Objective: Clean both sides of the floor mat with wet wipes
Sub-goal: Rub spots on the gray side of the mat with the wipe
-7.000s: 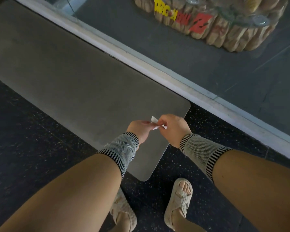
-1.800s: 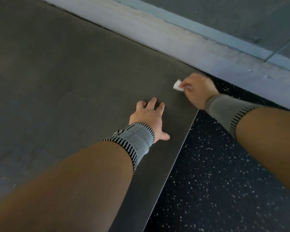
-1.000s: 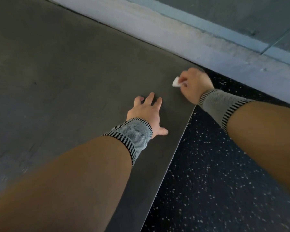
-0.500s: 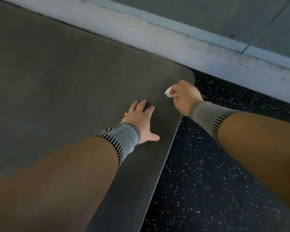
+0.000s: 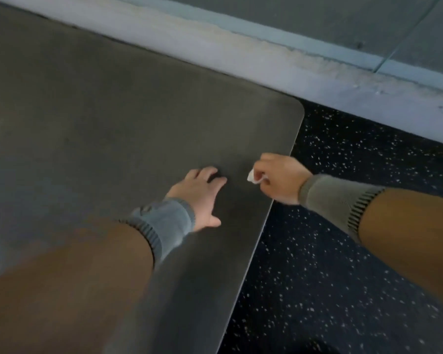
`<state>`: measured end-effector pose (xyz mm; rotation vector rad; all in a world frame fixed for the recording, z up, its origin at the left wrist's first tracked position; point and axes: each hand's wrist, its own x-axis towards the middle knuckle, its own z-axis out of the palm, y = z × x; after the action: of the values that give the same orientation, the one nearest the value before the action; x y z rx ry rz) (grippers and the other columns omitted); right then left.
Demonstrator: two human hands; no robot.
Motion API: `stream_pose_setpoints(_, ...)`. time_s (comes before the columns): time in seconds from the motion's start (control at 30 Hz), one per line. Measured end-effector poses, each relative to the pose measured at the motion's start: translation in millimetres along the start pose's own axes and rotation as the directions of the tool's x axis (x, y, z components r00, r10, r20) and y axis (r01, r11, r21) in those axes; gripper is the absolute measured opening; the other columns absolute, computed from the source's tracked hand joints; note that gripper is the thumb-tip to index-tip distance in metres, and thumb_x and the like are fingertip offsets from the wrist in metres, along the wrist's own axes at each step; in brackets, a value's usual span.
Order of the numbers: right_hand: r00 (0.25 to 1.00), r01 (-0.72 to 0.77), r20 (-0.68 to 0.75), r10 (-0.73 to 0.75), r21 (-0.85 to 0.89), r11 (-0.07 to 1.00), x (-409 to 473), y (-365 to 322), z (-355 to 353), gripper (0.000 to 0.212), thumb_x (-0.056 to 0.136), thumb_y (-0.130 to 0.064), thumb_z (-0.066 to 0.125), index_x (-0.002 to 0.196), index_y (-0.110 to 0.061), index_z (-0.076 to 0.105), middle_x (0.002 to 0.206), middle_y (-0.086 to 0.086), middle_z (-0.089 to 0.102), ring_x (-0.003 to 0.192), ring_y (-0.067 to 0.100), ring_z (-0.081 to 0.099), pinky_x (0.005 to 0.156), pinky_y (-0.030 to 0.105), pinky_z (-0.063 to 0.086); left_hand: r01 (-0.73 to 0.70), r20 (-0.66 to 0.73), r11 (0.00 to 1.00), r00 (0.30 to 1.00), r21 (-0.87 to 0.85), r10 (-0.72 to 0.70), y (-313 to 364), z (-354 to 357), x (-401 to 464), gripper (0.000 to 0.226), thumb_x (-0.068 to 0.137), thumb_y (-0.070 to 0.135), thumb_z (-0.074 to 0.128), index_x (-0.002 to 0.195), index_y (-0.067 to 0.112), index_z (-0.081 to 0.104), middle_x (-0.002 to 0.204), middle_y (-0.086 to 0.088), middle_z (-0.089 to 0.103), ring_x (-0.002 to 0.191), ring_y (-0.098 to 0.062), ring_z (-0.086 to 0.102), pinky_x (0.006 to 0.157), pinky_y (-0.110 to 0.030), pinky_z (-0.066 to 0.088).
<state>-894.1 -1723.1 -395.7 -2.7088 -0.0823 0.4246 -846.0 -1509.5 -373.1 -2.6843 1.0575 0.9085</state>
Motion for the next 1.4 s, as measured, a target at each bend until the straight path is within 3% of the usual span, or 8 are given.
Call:
stream_pose_setpoints(0.2, 0.903, -0.336, -0.26, 0.344, 0.074, 0.939, 25.2, 12.1, -5.5, 0.026, 0.087, -0.007, 0.053, 0.11, -0.015, 0.06, 0.108, 0.001, 0.047, 0.084, 0.013, 0.045, 0.077, 0.024, 0.039, 0.007, 0.047, 1.0, 0.999, 0.02, -0.008, 6.4, 11.6, -4.2, 0.104, 0.081, 0.05, 0.07, 0.154, 0.027, 0.0, 0.161, 0.007, -0.013, 0.148, -0.021, -0.003, 0.116, -0.041, 0.026)
stream_pose_setpoints(0.37, 0.997, 0.079, -0.018, -0.079, -0.027, 0.997, 11.9, -17.5, 15.3, 0.021, 0.085, -0.011, 0.053, 0.097, -0.025, 0.063, 0.093, -0.013, 0.044, 0.09, 0.014, 0.055, 0.076, 0.021, 0.037, -0.022, 0.084, 1.0, 0.996, 0.023, 0.02, 1.4, 16.6, -5.1, 0.117, 0.074, 0.051, 0.076, 0.154, 0.025, -0.007, 0.159, 0.005, -0.023, 0.147, -0.02, -0.012, 0.117, -0.043, 0.022)
stream_pose_setpoints(0.53, 0.899, -0.355, -0.253, 0.357, 0.056, 0.933, 32.9, -4.0, -2.7, 0.028, 0.084, -0.003, 0.055, 0.107, -0.016, 0.06, 0.105, 0.001, 0.046, 0.091, 0.019, 0.051, 0.083, 0.028, 0.044, -0.016, 0.074, 1.0, 0.997, 0.002, 0.016, 1.0, 19.9, -3.5, 0.118, 0.073, 0.052, 0.076, 0.154, 0.028, -0.007, 0.158, 0.007, -0.024, 0.147, -0.018, -0.013, 0.116, -0.043, 0.023)
stream_pose_setpoints(0.73, 0.992, 0.063, 0.108, -0.059, -0.033, 0.998, -0.8, -40.3, 15.1, 0.018, 0.087, -0.015, 0.052, 0.084, -0.033, 0.053, 0.091, -0.014, 0.043, 0.087, 0.009, 0.05, 0.073, 0.021, 0.038, -0.039, 0.038, 0.999, 0.999, 0.003, 0.039, -3.3, 20.1, -2.1, 0.119, 0.071, 0.055, 0.077, 0.154, 0.029, -0.004, 0.159, 0.009, -0.02, 0.147, -0.018, -0.011, 0.112, -0.043, 0.03)
stream_pose_setpoints(0.93, 0.927, -0.312, -0.216, 0.308, 0.013, 0.95, 2.3, -10.7, 4.6, 0.017, 0.086, -0.006, 0.052, 0.096, -0.017, 0.059, 0.095, -0.005, 0.043, 0.087, 0.014, 0.047, 0.08, 0.026, 0.042, -0.04, 0.036, 0.999, 0.999, -0.007, 0.04, -3.0, 21.9, -3.7, 0.117, 0.073, 0.054, 0.076, 0.154, 0.029, -0.004, 0.159, 0.008, -0.021, 0.148, -0.017, -0.011, 0.113, -0.043, 0.028)
stream_pose_setpoints(1.1, 0.994, -0.006, 0.108, 0.009, -0.035, 0.999, -40.0, -45.1, 30.4, 0.01, 0.085, -0.02, 0.055, 0.085, -0.03, 0.053, 0.089, -0.014, 0.043, 0.082, 0.006, 0.047, 0.073, 0.02, 0.042, -0.079, -0.035, 0.995, 0.996, -0.069, 0.077, -7.6, 25.0, -9.5, 0.108, 0.073, 0.052, 0.077, 0.154, 0.026, 0.009, 0.16, 0.006, -0.012, 0.148, -0.017, -0.007, 0.116, -0.044, 0.025)
stream_pose_setpoints(1.27, 0.935, -0.314, -0.157, 0.318, 0.053, 0.948, -30.5, -30.2, 18.8, 0.019, 0.087, -0.007, 0.052, 0.102, -0.017, 0.058, 0.104, -0.003, 0.047, 0.093, 0.013, 0.048, 0.087, 0.024, 0.043, -0.095, -0.059, 0.99, 0.994, -0.107, 0.089, -10.0, 32.8, -11.6, 0.103, 0.075, 0.052, 0.075, 0.153, 0.027, 0.012, 0.16, 0.006, -0.006, 0.148, -0.017, -0.007, 0.116, -0.045, 0.022)
stream_pose_setpoints(1.4, 0.991, -0.077, 0.103, 0.083, -0.068, 0.995, -51.0, -66.7, 35.4, 0.022, 0.086, -0.009, 0.053, 0.103, -0.024, 0.055, 0.099, -0.009, 0.04, 0.09, 0.01, 0.045, 0.083, 0.023, 0.045, -0.093, -0.052, 0.988, 0.995, -0.125, 0.087, -11.5, 34.2, -10.1, 0.103, 0.076, 0.05, 0.075, 0.153, 0.029, 0.01, 0.161, 0.009, -0.01, 0.148, -0.016, -0.01, 0.115, -0.044, 0.024)
